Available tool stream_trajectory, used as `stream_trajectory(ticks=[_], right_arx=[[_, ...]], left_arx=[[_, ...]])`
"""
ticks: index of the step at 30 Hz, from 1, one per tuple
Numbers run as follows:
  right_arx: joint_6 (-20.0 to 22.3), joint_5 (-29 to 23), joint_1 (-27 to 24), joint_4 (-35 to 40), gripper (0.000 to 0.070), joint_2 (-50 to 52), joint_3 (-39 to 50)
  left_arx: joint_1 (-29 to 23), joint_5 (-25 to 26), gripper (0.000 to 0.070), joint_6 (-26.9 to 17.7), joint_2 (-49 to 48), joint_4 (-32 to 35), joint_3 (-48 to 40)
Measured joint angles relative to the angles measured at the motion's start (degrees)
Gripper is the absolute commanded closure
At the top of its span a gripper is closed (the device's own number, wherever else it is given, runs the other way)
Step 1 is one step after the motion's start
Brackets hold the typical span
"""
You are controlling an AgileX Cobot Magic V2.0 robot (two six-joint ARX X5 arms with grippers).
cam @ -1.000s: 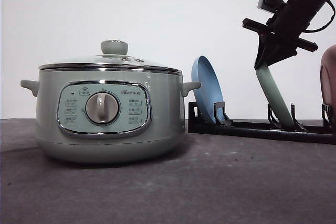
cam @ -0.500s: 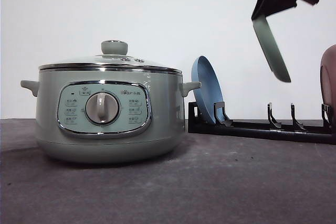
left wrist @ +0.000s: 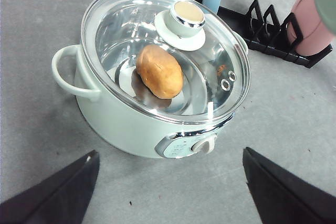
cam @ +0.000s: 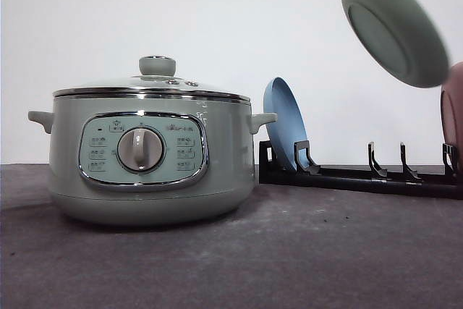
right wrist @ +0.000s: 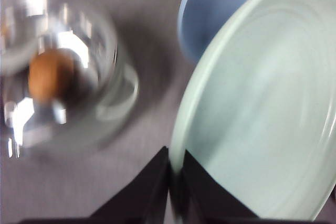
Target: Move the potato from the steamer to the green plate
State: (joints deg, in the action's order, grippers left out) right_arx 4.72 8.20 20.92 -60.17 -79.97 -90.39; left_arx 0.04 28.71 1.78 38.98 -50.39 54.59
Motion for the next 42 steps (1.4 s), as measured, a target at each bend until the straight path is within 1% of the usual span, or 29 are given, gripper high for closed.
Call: stream_trajectory(ticks=[2,5,11,18,24,28,33,42], right_arx=[[1.19,-2.83,3.49,-3.48,0.0696,0.01,0.38],[1.96,-7.00,9.22,-5.40,0.0696,0.03,2.41],[1.45,-14.25,19.20,-5.17,0.0696,0.03,10.66],[-0.67,-20.22,28.20,-1.81,0.0696,0.03,21.13],[-1.95,-20.41,33.84,3.71,0.0696,-0.06,26.99],[-2.22,-20.34,36.12,6.14,0.0696,-1.04,29.15],[-2.80,-19.84,37.52,8.83,0.0696,-3.80,31.57],[-3.52,-17.80,37.91,13.26,0.0695,-8.94,33.93]], left_arx=[[0.00,0.00,0.0143,0.00,0.00,0.02,0.00],[0.01,0.00,0.0143,0.00,0.00,0.02,0.00],[0.02,0.00,0.0143,0.00,0.00,0.00,0.00],[0.00,0.00,0.0143,0.00,0.00,0.02,0.00],[0.00,0.00,0.0143,0.00,0.00,0.01,0.00],[0.02,0.00,0.0143,0.00,0.00,0.01,0.00],[0.00,0.00,0.0143,0.00,0.00,0.02,0.00],[0.01,0.00,0.0143,0.00,0.00,0.01,0.00]])
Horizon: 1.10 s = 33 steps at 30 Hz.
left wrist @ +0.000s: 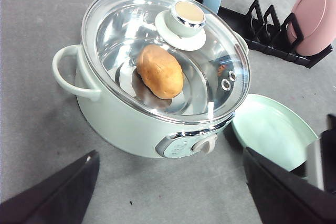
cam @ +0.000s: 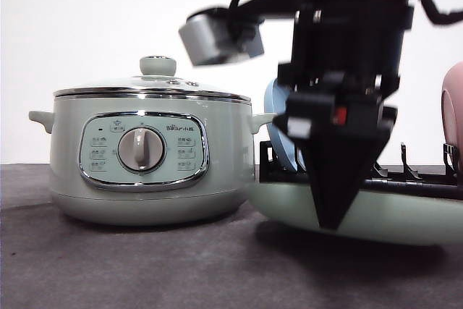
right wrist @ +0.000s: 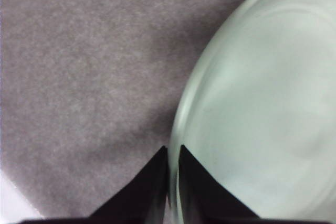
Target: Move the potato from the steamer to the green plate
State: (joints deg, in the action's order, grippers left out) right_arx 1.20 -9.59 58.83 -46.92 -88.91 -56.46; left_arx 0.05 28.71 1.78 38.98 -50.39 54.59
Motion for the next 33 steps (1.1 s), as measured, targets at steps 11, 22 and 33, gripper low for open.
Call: stream_trajectory(ticks=[11,22,33], right_arx=[[-0.39,5.34,0.00,1.97,0.0424,-1.79,0.32],[-0.68,5.10,-0.02,1.46,0.0411,-0.81,0.33],[-0.68,5.35,-4.00,0.37,0.0411,13.49,-6.18]], left_arx=[[-0.02,0.02,0.0143,0.00,0.00,0.00,0.00],[-0.01,0.00,0.0143,0.00,0.00,0.01,0.00],[-0.02,0.00,0.0143,0.00,0.00,0.02,0.00]])
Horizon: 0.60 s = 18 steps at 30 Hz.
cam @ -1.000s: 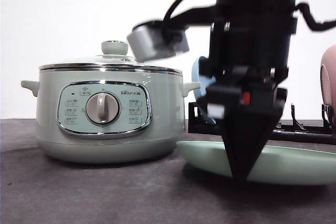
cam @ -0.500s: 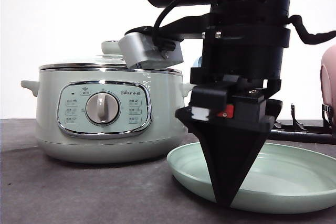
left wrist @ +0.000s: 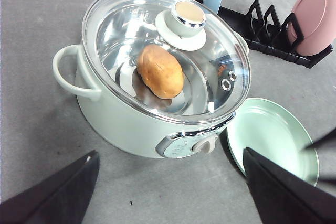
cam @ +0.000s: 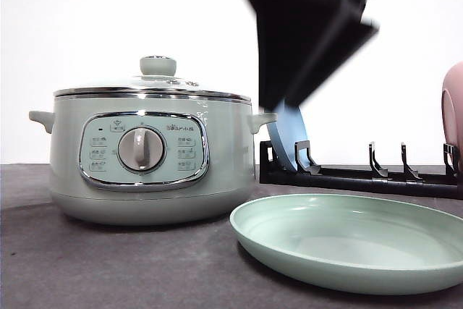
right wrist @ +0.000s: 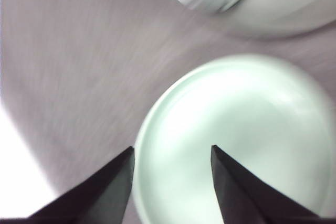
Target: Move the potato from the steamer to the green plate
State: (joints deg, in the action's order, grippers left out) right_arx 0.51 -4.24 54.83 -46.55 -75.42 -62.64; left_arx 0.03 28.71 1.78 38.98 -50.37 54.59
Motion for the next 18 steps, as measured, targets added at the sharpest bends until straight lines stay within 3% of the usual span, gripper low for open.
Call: stream_trajectory(ticks=[7,14,18], right_arx=[[0.04,7.60,-7.36,0.59,0.0411,5.79,-4.88],[0.04,28.01,-16.65,2.70,0.0411,7.67,-5.78],[0.09,34.83,-20.49,2.70,0.0411,7.48,-5.78]], left_arx=[[0.01,0.00,0.0144,0.00,0.00,-0.02,0.00],[0.00,0.00,0.0144,0.00,0.00,-0.02,0.00],[0.02,0.02,0.0144,0.00,0.00,-0.02,0.00]])
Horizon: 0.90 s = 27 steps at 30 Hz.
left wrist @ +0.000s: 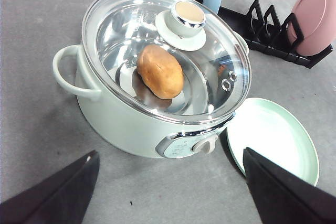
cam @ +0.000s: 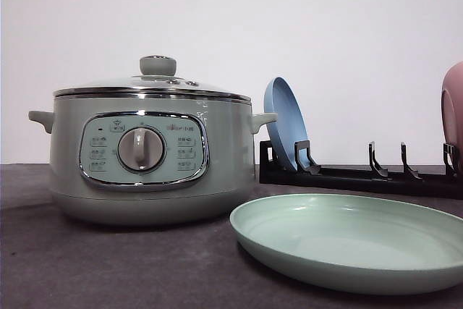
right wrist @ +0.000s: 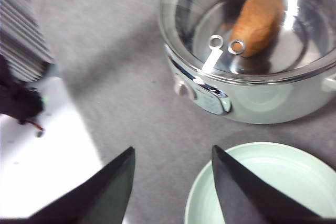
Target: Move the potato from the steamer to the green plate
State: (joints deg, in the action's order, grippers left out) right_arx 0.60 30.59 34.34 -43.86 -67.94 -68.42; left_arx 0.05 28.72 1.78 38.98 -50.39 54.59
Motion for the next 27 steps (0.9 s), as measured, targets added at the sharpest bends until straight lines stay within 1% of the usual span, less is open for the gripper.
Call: stream_trajectory(ticks=[5,17,21,27], right_arx=[[0.00,0.76,-1.75,0.00,0.0411,0.00,0.00],[0.00,0.74,-1.85,0.00,0.0411,0.00,0.00],[0.00,0.74,-1.85,0.00,0.0411,0.00,0.00],[0.00,0.74,-1.85,0.00,0.0411,0.00,0.00]], left_arx=[[-0.02,-0.01,0.0144,0.00,0.00,0.00,0.00],[0.00,0.01,0.0144,0.50,0.79,-0.06,0.55],[0.82,-0.02,0.0144,0.68,5.44,-0.74,5.56],[3.81,-0.45,0.0144,0.69,16.98,-3.58,18.78]])
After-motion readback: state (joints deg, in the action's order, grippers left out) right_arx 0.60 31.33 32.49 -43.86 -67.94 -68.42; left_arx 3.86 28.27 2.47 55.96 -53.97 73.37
